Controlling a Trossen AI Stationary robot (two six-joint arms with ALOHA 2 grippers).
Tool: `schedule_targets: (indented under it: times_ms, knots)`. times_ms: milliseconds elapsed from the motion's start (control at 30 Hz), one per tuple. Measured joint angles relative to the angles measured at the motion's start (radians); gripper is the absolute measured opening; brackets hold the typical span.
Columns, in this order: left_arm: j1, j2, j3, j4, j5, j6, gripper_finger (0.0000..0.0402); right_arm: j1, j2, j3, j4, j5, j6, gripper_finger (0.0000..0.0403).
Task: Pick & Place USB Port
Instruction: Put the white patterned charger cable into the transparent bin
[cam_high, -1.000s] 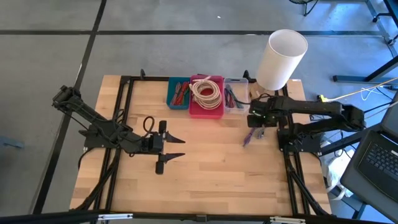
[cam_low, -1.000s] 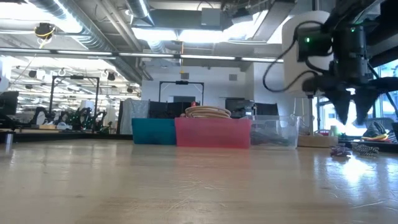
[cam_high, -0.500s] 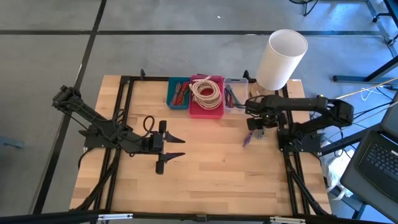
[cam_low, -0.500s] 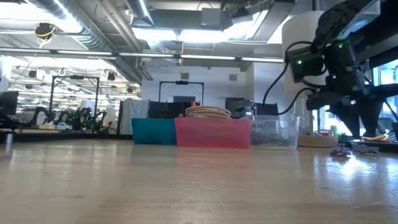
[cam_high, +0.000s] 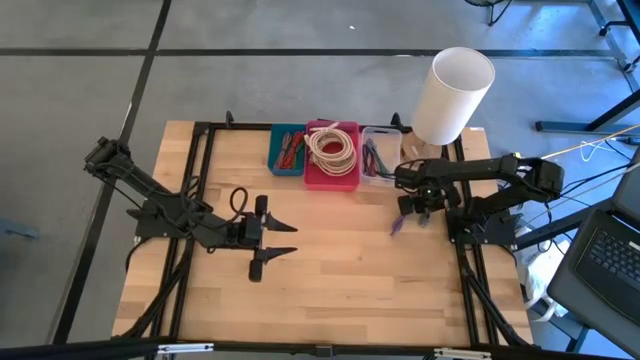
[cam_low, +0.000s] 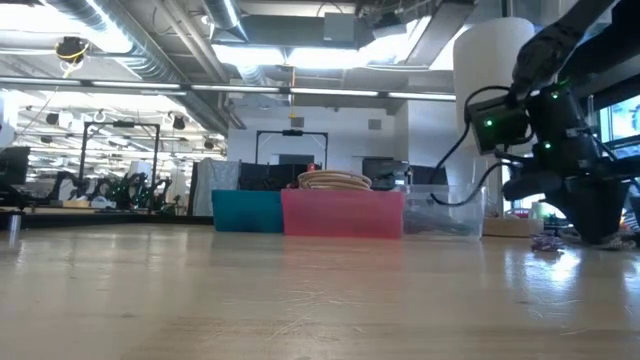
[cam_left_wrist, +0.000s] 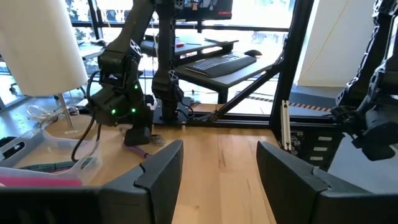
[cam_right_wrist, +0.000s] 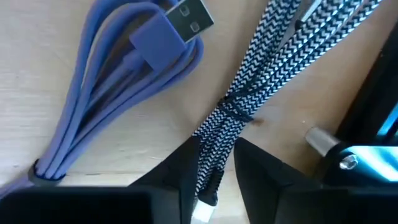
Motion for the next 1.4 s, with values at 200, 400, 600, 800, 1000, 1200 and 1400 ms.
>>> schedule_targets:
  times_ms: [200,400,600,800,1000,1200,1400]
  knots:
    - [0.0,0.0,0.0,0.0,0.0,0.0,0.0198,0.001,-0.006,-0.008,-0.04,0.001,-0.001,0.0098]
    - [0.0,0.0,0.0,0.0,0.0,0.0,0.0198,0.001,-0.024,0.016,-0.028,0.049,-0.027,0.0031]
    - [0.0,0.0,0.0,0.0,0.0,0.0,0.0198,0.026,-0.045,0.016,-0.035,0.099,-0.026,0.0008]
    - [0.0,0.0,0.0,0.0,0.0,0.0,0.0198,0.083,-0.087,0.016,-0.079,0.142,0.013,0.0003]
    - [0.0,0.0,0.0,0.0,0.0,0.0,0.0198,0.177,-0.168,0.035,-0.115,0.185,0.093,0.0002]
    - [0.002,0.0,0.0,0.001,-0.002,0.016,0.0198,0.248,-0.22,0.14,-0.276,0.282,0.179,0.0001]
    - [0.002,0.0,0.0,0.0,-0.003,0.019,0.0198,0.383,-0.23,0.337,-0.352,0.397,0.246,0.0001]
